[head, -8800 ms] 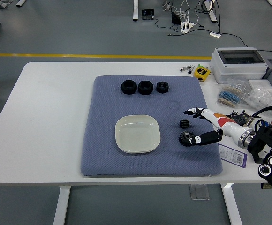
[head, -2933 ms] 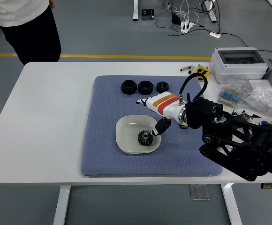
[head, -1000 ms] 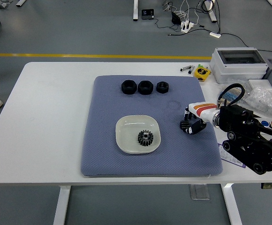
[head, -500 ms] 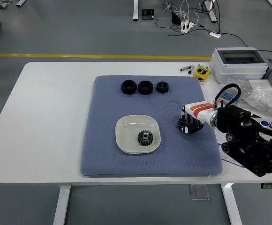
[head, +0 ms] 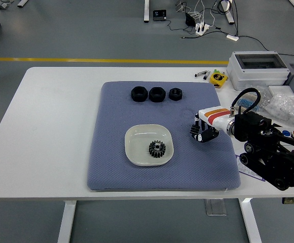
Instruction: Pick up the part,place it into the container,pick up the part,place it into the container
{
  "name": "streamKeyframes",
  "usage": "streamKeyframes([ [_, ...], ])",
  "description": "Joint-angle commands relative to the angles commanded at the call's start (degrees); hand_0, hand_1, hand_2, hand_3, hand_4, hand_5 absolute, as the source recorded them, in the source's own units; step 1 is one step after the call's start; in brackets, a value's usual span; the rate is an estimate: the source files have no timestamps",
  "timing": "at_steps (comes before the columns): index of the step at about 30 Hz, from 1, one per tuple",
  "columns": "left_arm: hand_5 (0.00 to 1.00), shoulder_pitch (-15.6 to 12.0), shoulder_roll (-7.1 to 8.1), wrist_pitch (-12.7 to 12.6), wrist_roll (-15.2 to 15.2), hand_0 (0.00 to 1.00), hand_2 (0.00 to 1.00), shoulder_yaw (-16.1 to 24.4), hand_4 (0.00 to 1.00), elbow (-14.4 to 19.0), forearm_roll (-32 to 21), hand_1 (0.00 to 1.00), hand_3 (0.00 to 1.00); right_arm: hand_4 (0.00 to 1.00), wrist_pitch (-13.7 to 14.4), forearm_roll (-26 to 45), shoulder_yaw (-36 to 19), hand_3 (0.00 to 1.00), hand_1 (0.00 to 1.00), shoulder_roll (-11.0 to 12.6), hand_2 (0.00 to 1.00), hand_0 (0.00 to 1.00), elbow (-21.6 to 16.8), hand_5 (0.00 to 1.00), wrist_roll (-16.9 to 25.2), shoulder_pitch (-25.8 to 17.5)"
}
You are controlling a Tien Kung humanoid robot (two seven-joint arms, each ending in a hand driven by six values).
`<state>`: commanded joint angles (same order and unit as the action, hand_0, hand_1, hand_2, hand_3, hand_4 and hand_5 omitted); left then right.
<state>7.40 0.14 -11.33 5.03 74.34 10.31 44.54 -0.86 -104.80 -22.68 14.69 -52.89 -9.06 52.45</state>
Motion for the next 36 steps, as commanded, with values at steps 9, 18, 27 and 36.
streamKeyframes([
  [9, 0.754, 0.0, 0.03, 0.0, 0.1, 0.719, 0.684, 0.2, 0.635, 0.0, 0.2, 0.646, 0.584, 0.578, 0.6, -0.2, 0.9, 0.473, 0.473, -0.5, 0.506, 0.41, -9.0, 0.255, 1.0, 0.8],
  [18, 0.756, 0.0, 0.1, 0.1, 0.0, 0.719, 0.684, 0.2, 0.635, 0.0, -0.1, 0.646, 0.583, 0.95, -0.4, -1.1, 3.0, 0.796, 0.645, -4.4, 0.73, 0.516, -8.0, 0.314, 1.2, 2.3],
  [27, 0.755, 0.0, 0.25, 0.1, 0.0, 0.72, 0.684, 0.4, 0.635, 0.0, 0.1, 0.647, 0.584, 0.998, 1.7, -1.6, 2.9, 0.852, 0.67, -5.2, 0.775, 0.543, -7.5, 0.337, 1.7, 2.7],
  [36, 0.757, -0.1, 0.24, 0.0, 0.1, 0.72, 0.686, 0.7, 0.636, 0.0, 0.6, 0.646, 0.584, 0.998, 2.5, -1.4, 1.2, 0.874, 0.672, -4.4, 0.794, 0.551, -8.0, 0.36, 1.5, 2.0],
])
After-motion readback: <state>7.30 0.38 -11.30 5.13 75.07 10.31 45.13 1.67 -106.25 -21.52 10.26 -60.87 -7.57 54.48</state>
